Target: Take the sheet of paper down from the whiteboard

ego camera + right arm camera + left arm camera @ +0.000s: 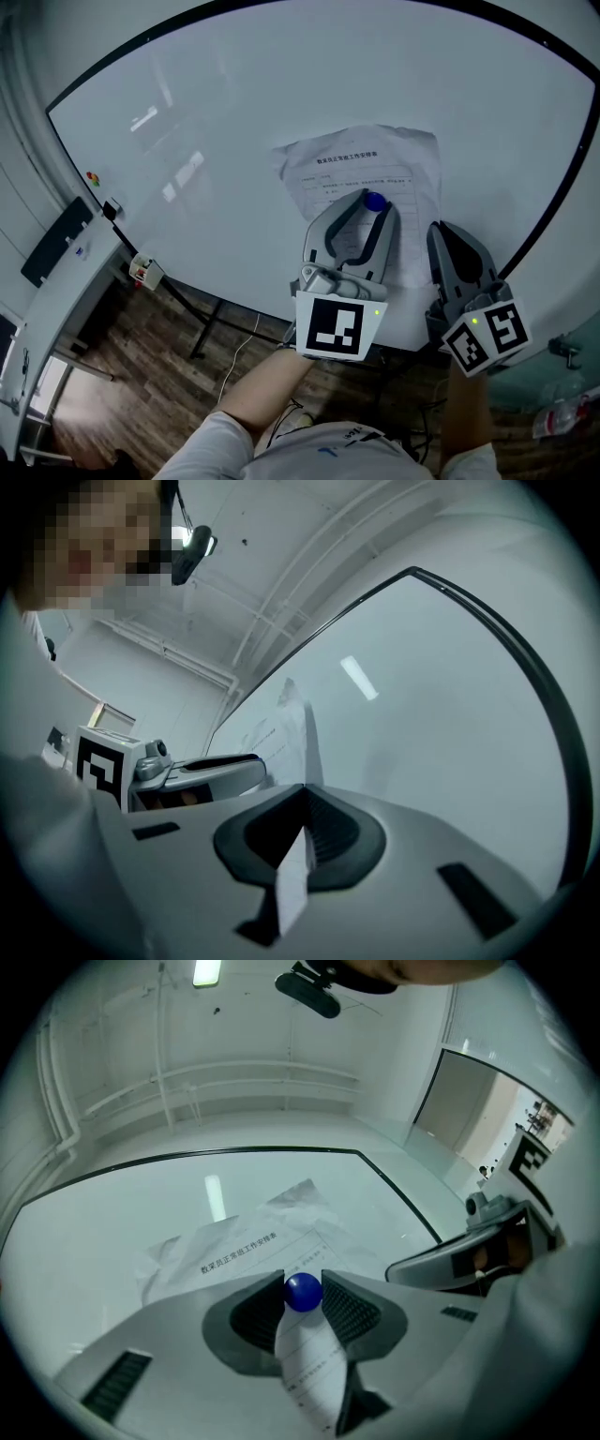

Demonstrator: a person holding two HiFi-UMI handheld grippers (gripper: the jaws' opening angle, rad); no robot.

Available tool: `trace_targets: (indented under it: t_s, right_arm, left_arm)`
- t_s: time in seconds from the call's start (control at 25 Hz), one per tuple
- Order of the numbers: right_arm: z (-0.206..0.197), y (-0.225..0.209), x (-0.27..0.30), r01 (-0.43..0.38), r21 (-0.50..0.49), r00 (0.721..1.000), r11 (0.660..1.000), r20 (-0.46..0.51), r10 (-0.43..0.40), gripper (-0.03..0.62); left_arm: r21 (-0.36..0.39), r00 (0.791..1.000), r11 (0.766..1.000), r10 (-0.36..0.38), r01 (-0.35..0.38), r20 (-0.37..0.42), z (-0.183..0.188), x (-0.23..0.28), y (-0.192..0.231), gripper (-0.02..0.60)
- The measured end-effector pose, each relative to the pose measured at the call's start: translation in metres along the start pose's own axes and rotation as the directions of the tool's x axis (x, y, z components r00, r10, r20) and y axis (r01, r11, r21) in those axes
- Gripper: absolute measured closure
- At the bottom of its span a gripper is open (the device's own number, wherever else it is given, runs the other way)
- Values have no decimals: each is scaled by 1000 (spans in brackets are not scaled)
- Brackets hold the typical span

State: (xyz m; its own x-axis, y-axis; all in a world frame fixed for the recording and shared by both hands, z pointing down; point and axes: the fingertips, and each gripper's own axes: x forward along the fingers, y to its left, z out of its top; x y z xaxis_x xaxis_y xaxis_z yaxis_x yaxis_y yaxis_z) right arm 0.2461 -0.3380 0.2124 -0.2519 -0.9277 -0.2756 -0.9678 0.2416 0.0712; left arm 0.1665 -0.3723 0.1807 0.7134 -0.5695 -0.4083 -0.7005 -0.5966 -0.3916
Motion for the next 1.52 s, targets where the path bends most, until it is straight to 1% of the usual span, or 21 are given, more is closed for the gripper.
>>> trace_targets:
  t_s: [0.12, 0.28, 0.44, 0.64, 0.76, 0.92, 1.12, 1.28, 1.4, 1.52]
  right_arm:
    - [-7, 9, -10, -14, 19, 1000, 1000, -1, 14, 580]
    - [-9, 15, -13, -51, 30, 999, 998, -7, 51, 580]
    - [-5, 16, -14, -100, 52, 995, 994, -22, 102, 580]
    - [-4, 16, -13, -171, 74, 983, 982, -53, 176, 580]
    - [-26, 34, -23, -198, 94, 976, 976, -76, 205, 580]
    - [-64, 69, -41, -184, 109, 975, 977, -108, 196, 580]
    - [-81, 103, -59, -151, 124, 971, 981, -168, 171, 580]
    - [-96, 134, -81, -105, 125, 966, 987, -224, 131, 580]
    - [-112, 155, -96, -70, 126, 956, 990, -273, 102, 580]
    - [-133, 168, -109, -39, 136, 944, 990, -319, 81, 580]
  left_arm:
    - [-29, 1000, 1000, 2, -2, 7, 0, -17, 1, 449]
    - [-73, 1000, 997, 2, -2, -9, 2, -29, 4, 449]
    - [-148, 999, 988, 36, -41, -36, 7, -34, 10, 449]
    - [-193, 989, 974, 93, -114, -114, 2, -39, 13, 449]
    - [-197, 981, 971, 109, -140, -161, -14, -67, 10, 449]
    - [-211, 978, 968, 93, -133, -187, -37, -113, 6, 449]
    - [-257, 977, 959, 68, -121, -204, -42, -152, 7, 449]
    - [-304, 977, 949, 21, -86, -213, -48, -190, 5, 449]
    - [-337, 972, 940, -31, -50, -231, -54, -215, 0, 449]
    - [-380, 965, 925, -82, -18, -248, -64, -234, -8, 449]
